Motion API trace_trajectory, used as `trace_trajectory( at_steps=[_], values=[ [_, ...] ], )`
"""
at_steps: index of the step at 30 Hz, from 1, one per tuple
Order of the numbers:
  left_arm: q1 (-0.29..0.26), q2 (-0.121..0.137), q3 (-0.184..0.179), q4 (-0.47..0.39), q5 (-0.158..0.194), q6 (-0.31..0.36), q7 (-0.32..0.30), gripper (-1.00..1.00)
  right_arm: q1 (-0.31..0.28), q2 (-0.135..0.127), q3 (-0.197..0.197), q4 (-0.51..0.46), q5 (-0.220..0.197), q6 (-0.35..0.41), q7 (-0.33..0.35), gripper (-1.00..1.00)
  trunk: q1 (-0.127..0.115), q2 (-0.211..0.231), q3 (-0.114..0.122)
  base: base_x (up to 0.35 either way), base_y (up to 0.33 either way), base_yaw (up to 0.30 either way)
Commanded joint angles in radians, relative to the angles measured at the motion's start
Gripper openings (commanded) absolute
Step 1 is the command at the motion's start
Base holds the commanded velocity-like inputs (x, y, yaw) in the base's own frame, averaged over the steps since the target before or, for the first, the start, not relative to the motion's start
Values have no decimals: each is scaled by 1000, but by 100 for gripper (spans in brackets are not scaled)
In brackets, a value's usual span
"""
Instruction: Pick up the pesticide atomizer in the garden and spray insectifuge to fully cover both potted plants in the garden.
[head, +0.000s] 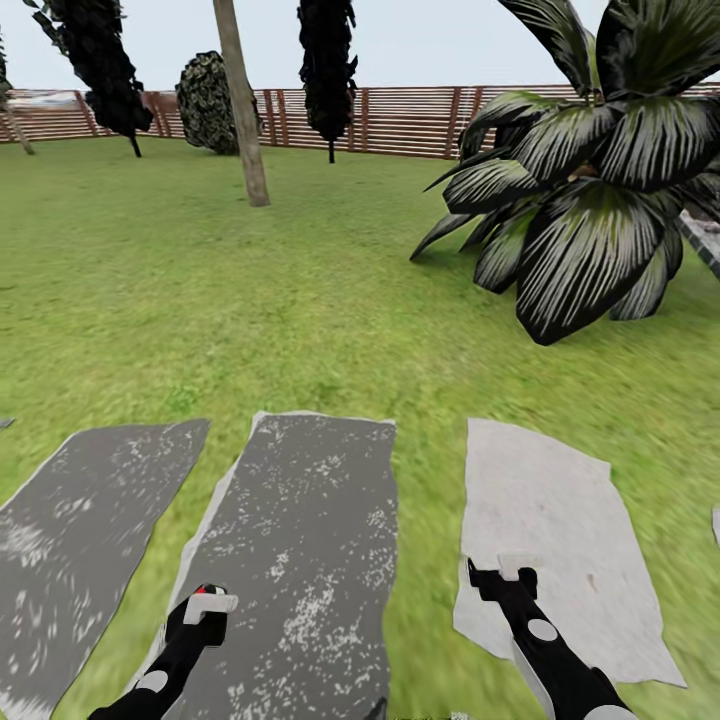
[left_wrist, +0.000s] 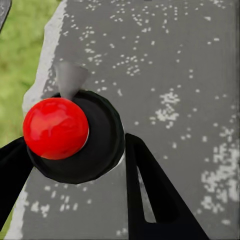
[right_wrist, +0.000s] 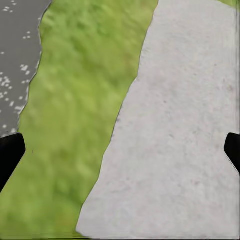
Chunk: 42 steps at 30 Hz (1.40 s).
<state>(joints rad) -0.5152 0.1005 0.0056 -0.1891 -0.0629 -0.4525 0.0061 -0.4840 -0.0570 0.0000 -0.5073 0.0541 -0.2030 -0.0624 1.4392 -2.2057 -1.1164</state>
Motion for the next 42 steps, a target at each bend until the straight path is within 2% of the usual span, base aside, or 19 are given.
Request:
trace_trajectory(
  at_steps=[1, 21, 26, 42],
  values=[
    [0, 0, 1, 0, -6, -3, 0, -100, -1, 0, 0, 1, 6, -3, -4, 100, 0, 0, -1, 0, 0, -299],
    [0, 1, 2, 0, -7, -2, 5, -100, -1, 0, 0, 2, 6, -2, -4, 100, 0, 0, -1, 0, 0, -300],
    [0, 0, 2, 0, -7, -2, 6, -100, -1, 0, -1, 34, 5, -4, -5, 100, 0, 0, 0, 0, 0, -300],
    [0, 0, 2, 0, -8, -2, 6, -100, -1, 0, -1, 39, 4, -4, -5, 100, 0, 0, 10, -32, 0, -296]
  ],
)
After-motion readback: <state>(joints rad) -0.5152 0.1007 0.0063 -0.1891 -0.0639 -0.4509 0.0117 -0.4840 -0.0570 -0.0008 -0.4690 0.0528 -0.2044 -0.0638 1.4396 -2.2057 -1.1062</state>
